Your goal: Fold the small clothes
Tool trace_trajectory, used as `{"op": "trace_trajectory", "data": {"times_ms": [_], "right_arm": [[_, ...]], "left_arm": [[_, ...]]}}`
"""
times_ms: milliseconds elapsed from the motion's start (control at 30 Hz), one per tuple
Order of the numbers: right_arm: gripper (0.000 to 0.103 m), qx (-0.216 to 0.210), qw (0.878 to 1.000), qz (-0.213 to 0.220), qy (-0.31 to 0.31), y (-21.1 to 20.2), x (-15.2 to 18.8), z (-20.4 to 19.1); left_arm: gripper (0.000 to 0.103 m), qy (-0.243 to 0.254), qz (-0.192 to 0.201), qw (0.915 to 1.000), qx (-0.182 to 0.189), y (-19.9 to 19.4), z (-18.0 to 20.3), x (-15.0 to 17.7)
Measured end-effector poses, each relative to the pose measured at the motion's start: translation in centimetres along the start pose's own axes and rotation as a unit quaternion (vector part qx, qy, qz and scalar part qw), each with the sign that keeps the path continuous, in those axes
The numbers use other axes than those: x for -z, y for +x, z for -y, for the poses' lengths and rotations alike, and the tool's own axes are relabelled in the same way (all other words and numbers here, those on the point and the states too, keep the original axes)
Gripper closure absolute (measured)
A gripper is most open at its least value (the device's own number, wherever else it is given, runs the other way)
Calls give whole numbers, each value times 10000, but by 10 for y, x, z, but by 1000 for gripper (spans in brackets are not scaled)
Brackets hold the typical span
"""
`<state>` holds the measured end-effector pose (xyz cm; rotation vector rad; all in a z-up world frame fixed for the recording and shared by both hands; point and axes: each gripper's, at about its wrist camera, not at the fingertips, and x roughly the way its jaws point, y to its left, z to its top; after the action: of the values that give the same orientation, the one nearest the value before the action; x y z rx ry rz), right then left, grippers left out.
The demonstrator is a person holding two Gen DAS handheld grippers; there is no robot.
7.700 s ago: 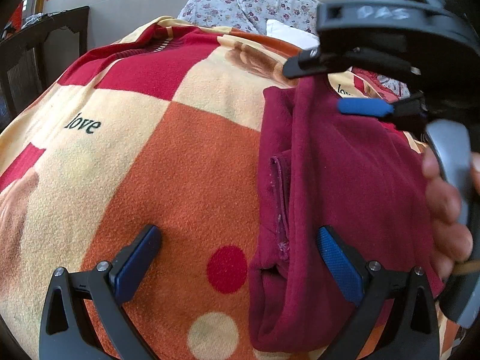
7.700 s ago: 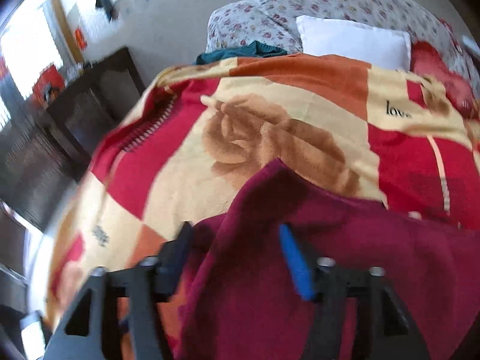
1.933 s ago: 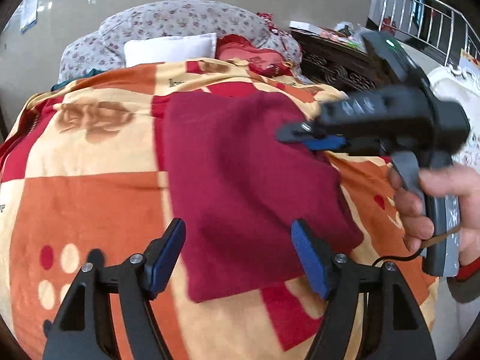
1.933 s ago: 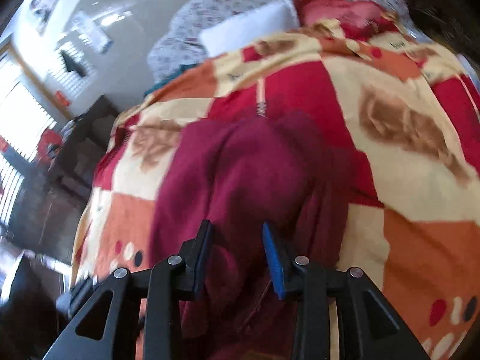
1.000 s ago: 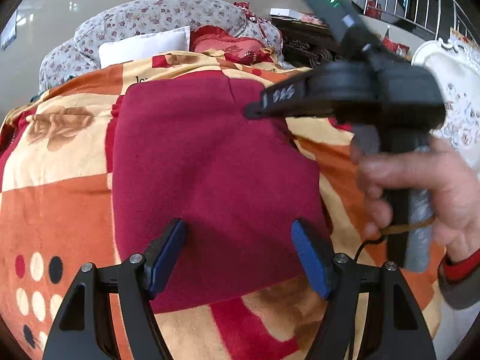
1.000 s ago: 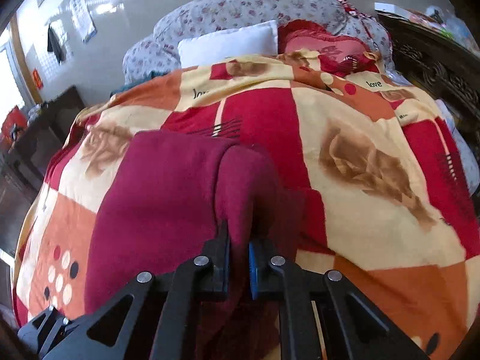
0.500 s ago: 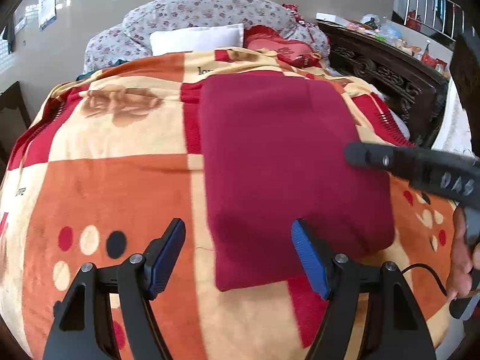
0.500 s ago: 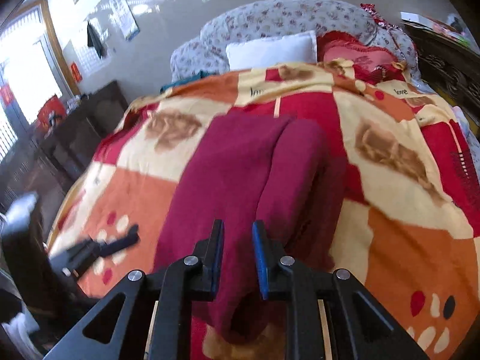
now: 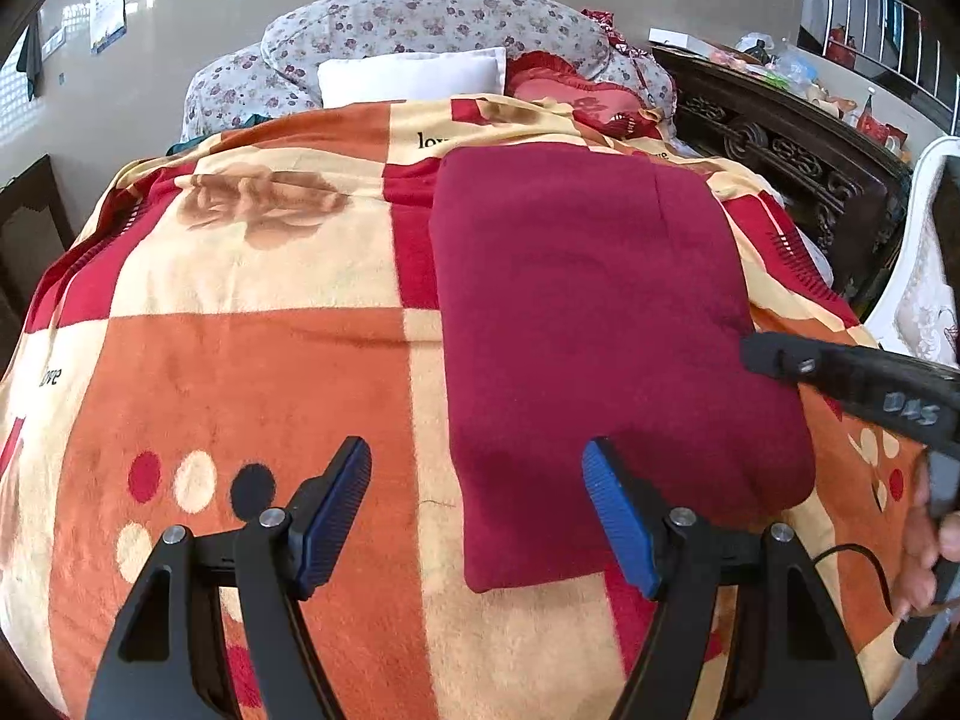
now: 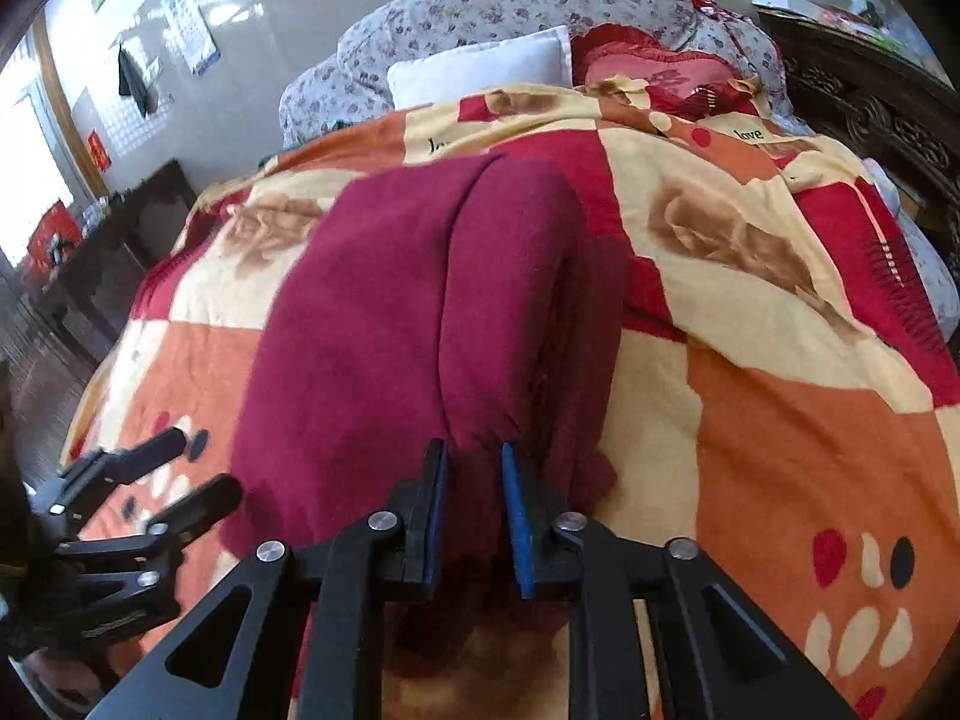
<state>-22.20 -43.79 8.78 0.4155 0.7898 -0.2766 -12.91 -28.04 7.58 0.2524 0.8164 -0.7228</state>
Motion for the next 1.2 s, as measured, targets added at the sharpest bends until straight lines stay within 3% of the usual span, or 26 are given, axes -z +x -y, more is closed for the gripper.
{"op": "trace_trajectory", "data": {"times_ms": [67,100,167,200,233,367,467,567,633,667,700,733,800,900,1067,1200], "right_arm": [[81,-8,9997,219,89,-10,-1,0],[75,25,9995,285,110,-12,-3,0],[47,191,9991,318,218,-10,-6,5],[26,257,9986,351,310,-8,-7,9],[19,295,9977,408,447,-6,-7,16],[18,0,9966,216,796,12,-12,33],[17,-260,9940,-38,1065,34,-12,46],[13,-755,9877,-72,1365,52,-12,55],[12,-771,9890,7,1262,55,-15,52],[19,-784,9910,-5,1087,56,-18,46],[35,-789,9918,-24,1000,55,-19,41],[41,-678,9936,-11,901,52,-20,34],[50,-578,9957,17,722,45,-19,25],[54,-873,9927,84,832,23,-17,17],[55,-1414,9868,-202,759,-12,11,-23],[51,-1638,9824,-545,720,-5,41,-55]], "left_arm": [[30,-77,-47,10000,39,4,-4,-2],[30,-118,-67,9999,83,6,-6,-4],[25,-238,-77,9995,205,8,-12,-8],[21,-380,-61,9988,318,12,-18,-11],[16,-515,-35,9978,414,15,-24,-14],[15,-901,-95,9938,638,33,-38,-24],[12,-1197,-166,9865,1106,53,-44,-28],[10,-1413,-311,9797,1385,76,-43,-30],[10,-1451,-384,9766,1540,85,-39,-30],[15,-1428,-393,9763,1578,86,-37,-30],[24,-1344,-408,9763,1644,84,-34,-31],[45,-1205,-421,9744,1851,79,-29,-33],[50,-1033,-386,9787,1733,65,-25,-35],[57,-801,-388,9806,1748,35,-25,-32],[57,-676,-462,9837,1602,-31,-49,-6],[57,-736,-724,9868,1245,-53,-73,31]]}}
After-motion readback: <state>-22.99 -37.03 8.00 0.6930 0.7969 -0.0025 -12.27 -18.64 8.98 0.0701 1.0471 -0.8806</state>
